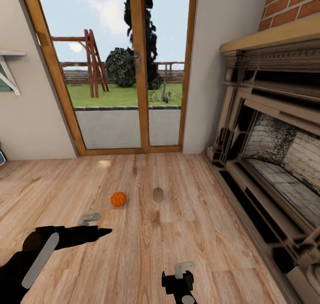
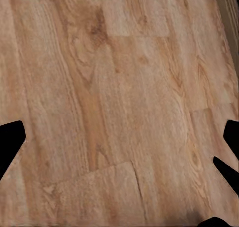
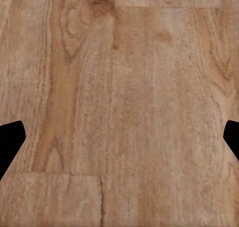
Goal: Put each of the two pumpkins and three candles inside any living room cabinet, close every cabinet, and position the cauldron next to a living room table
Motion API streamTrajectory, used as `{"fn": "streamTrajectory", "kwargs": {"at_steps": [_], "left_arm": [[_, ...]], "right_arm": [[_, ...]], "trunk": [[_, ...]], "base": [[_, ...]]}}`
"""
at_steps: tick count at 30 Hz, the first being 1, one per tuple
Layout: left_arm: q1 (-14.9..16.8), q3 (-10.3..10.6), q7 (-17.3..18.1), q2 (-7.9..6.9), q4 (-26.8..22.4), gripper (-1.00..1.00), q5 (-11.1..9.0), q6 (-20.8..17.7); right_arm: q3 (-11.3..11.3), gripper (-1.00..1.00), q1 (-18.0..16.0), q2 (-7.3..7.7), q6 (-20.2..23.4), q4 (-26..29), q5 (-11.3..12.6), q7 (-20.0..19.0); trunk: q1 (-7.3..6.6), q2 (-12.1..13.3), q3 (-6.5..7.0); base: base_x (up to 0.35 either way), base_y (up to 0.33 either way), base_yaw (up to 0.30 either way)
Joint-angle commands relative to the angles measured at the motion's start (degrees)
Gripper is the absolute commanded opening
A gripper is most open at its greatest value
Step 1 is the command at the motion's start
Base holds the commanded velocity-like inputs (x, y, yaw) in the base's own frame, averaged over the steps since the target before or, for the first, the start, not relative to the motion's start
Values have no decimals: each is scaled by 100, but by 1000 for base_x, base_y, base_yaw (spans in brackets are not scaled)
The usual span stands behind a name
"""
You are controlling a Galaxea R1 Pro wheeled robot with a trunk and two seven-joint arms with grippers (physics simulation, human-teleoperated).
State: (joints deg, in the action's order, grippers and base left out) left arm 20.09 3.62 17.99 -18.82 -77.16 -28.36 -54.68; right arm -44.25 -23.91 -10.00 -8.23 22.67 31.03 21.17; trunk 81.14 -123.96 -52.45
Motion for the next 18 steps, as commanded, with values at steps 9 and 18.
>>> {"fn": "streamTrajectory", "kwargs": {"at_steps": [9,18], "left_arm": [[-184,82,-551,115,-8,100,43,-2],[-219,77,-548,193,-17,100,49,189]], "right_arm": [[-159,100,-33,0,-60,-136,163,134],[-171,100,17,0,-51,-150,139,115]], "trunk": [[-1,-2,-5],[-1,-2,-5]], "base": [[98,0,0],[70,0,0]]}}
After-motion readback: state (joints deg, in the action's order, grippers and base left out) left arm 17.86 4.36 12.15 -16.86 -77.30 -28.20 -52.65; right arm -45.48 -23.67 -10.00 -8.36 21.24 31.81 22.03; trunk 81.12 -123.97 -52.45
